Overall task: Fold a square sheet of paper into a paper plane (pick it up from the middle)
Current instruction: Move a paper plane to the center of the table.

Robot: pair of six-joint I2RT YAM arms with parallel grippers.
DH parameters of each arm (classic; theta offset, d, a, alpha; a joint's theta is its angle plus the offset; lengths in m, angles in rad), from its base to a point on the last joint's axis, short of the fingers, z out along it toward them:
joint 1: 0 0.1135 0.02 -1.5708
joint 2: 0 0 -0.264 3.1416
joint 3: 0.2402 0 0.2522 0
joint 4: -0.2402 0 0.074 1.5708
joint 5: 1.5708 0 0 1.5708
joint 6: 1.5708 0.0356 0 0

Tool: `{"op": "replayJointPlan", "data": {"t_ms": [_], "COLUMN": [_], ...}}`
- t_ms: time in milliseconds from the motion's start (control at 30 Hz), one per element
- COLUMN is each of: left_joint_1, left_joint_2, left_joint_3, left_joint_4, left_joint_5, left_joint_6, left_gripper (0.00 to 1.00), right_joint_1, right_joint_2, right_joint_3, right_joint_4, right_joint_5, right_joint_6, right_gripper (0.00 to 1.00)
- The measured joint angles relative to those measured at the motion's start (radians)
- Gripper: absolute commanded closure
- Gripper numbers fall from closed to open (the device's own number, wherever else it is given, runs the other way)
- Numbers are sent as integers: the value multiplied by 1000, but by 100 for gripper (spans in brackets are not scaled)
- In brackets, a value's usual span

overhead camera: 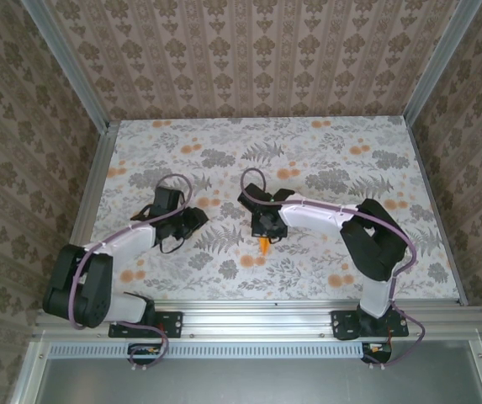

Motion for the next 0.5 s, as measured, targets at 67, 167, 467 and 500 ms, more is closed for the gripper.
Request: {"op": "replayJointPlan", "data": {"t_ms": [67,167,467,500], "left_joint_1": [15,43,107,111], "left_joint_2": [-16,-37,-80,-83], "left_joint_3": [-2,-2,-5,-5], "left_joint_4": [-16,-44,-141,-151], "left_joint_5": [0,0,-8,-10], "left_joint_6": [7,23,51,51], "left_gripper": [62,59,51,51], "right_joint_1": [0,-2,-62,-69], "right_joint_2": [26,77,257,276], "right_joint_3": [69,174,336,350], "right_joint_4": [-13,-23,-37,-38], "right_joint_5": [6,14,-23,-26], "right_joint_6": [-92,-240,-576,-602], "right_gripper": [91,91,88,87]}}
